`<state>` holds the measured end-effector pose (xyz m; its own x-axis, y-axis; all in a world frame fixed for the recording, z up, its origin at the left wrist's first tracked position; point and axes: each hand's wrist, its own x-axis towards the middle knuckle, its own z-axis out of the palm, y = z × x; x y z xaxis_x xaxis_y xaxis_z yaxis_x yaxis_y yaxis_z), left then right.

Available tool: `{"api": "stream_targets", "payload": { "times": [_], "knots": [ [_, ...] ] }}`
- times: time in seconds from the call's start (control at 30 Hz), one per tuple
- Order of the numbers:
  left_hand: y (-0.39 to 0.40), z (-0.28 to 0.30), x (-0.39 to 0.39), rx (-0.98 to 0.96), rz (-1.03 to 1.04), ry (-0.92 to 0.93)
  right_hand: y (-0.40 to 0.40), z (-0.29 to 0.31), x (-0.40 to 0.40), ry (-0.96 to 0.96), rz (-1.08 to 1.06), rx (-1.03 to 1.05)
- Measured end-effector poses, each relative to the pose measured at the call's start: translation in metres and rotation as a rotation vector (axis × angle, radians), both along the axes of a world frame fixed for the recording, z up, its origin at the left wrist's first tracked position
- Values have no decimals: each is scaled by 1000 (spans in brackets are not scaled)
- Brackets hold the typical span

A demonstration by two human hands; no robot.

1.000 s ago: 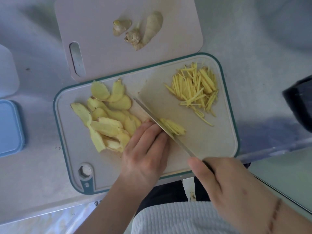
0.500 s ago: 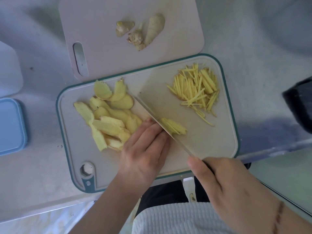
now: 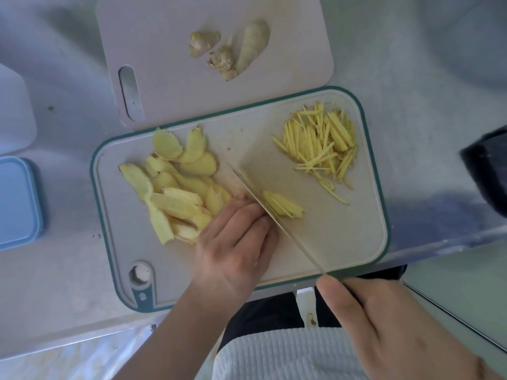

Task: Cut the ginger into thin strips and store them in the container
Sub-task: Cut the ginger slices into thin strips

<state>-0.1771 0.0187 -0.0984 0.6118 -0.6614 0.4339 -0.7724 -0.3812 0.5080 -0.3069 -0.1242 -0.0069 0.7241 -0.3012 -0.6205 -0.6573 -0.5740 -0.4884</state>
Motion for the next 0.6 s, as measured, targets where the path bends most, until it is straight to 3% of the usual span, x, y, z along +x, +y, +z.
{"api": "stream_targets", "payload": {
  "times": [0.1,0.3,0.47,0.6],
  "knots": [
    [-1,-2,0,-11,-8,20,-2,-9,17,-13,-42,105],
    [-2,-3,-1,-26,12,4,-2,1,-5,-4,-47,51],
    [-2,-3,0,-43,5,-16,-2,-9,17,-5,-58,145],
    [0,-3,0,-58,19,-36,-2,-1,5,-36,-40,29]
  ]
}}
